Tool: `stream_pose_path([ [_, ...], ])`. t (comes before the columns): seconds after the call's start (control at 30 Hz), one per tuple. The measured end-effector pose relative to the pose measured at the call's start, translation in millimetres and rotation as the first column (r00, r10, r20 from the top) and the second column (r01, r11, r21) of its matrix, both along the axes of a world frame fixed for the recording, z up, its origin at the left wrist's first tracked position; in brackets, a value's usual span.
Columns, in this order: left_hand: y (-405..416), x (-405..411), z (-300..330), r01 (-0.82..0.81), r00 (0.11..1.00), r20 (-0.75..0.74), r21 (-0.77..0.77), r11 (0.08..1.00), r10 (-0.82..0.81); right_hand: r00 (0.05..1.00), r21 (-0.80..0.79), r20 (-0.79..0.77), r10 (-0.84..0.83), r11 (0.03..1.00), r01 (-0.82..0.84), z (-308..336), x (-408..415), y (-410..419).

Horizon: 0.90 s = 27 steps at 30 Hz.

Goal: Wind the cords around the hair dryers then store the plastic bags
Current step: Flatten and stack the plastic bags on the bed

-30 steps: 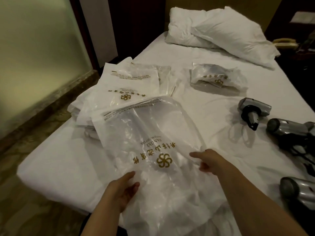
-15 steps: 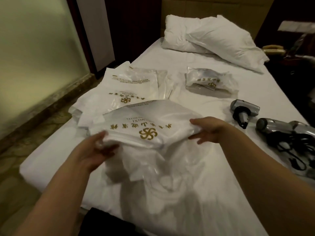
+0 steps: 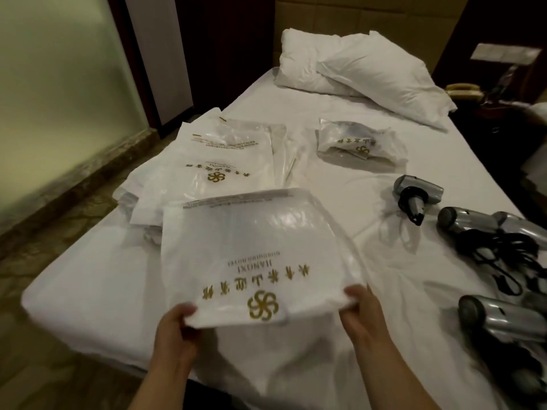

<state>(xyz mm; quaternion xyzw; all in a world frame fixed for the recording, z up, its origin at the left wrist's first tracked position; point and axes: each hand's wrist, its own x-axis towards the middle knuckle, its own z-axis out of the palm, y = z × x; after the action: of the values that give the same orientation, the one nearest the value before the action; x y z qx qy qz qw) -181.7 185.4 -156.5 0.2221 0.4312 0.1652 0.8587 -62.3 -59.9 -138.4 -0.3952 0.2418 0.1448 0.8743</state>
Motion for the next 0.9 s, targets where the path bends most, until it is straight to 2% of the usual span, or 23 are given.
stream_pose_path([
  [0.03,-1.0,-10.4,-9.0,0.065,0.995,-0.083,0.038,0.997,-0.062,1.0,-0.087,-0.026,0.016,0.996,-0.019,-10.8,-10.4,-10.8],
  [0.1,-3.1,-27.0,-19.5,0.241,0.949,-0.258,0.217,0.946,-0.182,0.994,-0.301,-0.077,0.072,0.949,-0.092,-21.2,-25.5,-27.7],
  [0.17,0.0,-34.4,-19.9,0.419,0.871,-0.437,0.427,0.801,-0.223,0.984,-0.578,-0.08,0.158,0.797,-0.176,-21.9,-28.3,-37.7],
  [0.23,7.0,-32.0,-15.4,0.506,0.817,-0.55,0.542,0.671,-0.171,0.959,-0.84,-0.101,0.264,0.493,-0.224,-15.0,-25.9,-37.8],
  [0.3,7.7,-25.7,-0.1,0.468,0.828,-0.558,0.631,0.618,-0.057,0.938,-0.963,-0.15,0.311,0.169,-0.21,-10.3,-22.7,-34.0],
  [0.33,4.4,-20.9,11.8,0.441,0.839,-0.544,0.703,0.558,0.023,0.934,-0.985,-0.143,0.326,0.046,-0.167,-3.5,-24.4,-29.6],
  [0.37,-0.5,-15.3,22.4,0.427,0.849,-0.518,0.786,0.446,0.1,0.931,-0.997,-0.08,0.357,-0.037,-0.071,2.0,-25.7,-23.7],
  [0.4,-6.8,-7.9,32.6,0.418,0.868,-0.472,0.862,0.288,0.151,0.916,-0.998,0.021,0.4,-0.051,0.045,12.7,-27.3,-13.7],
  [0.43,-14.7,1.4,41.5,0.422,0.886,-0.434,0.9,0.105,0.161,0.876,-0.987,0.131,0.464,-0.019,0.158,22.8,-27.2,-1.2],
  [0.5,-27.9,26.1,43.9,0.511,0.858,-0.507,0.827,-0.234,0.079,0.72,-0.958,0.217,0.659,0.001,0.288,34.7,-26.2,30.1],
  [0.53,-33.0,39.1,37.9,0.566,0.806,-0.589,0.743,-0.358,0.052,0.639,-0.958,0.156,0.753,-0.043,0.284,37.3,-24.8,46.3],
  [0.6,-37.6,57.9,17.8,0.612,0.712,-0.7,0.58,-0.537,0.054,0.534,-0.967,-0.011,0.845,-0.144,0.209,25.6,-19.9,68.7],
  [0.63,-38.3,61.9,7.5,0.598,0.699,-0.71,0.52,-0.61,0.081,0.503,-0.962,-0.094,0.859,-0.209,0.178,16.0,-16.3,73.3],
  [0.67,-37.3,64.1,-4.1,0.579,0.689,-0.718,0.465,-0.669,0.098,0.48,-0.95,-0.155,0.864,-0.264,0.168,5.2,-12.5,74.1],
  [0.7,-34.6,64.3,-12.2,0.58,0.64,-0.763,0.404,-0.708,0.089,0.46,-0.933,-0.199,0.865,-0.311,0.18,-5.0,-8.2,70.7],
  [0.77,-23.2,64.8,-24.9,0.575,0.591,-0.798,0.313,-0.756,0.12,0.425,-0.902,-0.273,0.863,-0.383,0.199,-20.0,0.9,61.1],
  [0.83,-16.2,66.7,-28.8,0.57,0.595,-0.793,0.301,-0.764,0.132,0.405,-0.883,-0.332,0.852,-0.432,0.185,-27.2,7.9,54.6],
  [0.9,-15.0,67.1,-34.2,0.581,0.633,-0.763,0.357,-0.732,0.13,0.414,-0.882,-0.352,0.84,-0.446,0.155,-30.2,9.6,53.6],
])
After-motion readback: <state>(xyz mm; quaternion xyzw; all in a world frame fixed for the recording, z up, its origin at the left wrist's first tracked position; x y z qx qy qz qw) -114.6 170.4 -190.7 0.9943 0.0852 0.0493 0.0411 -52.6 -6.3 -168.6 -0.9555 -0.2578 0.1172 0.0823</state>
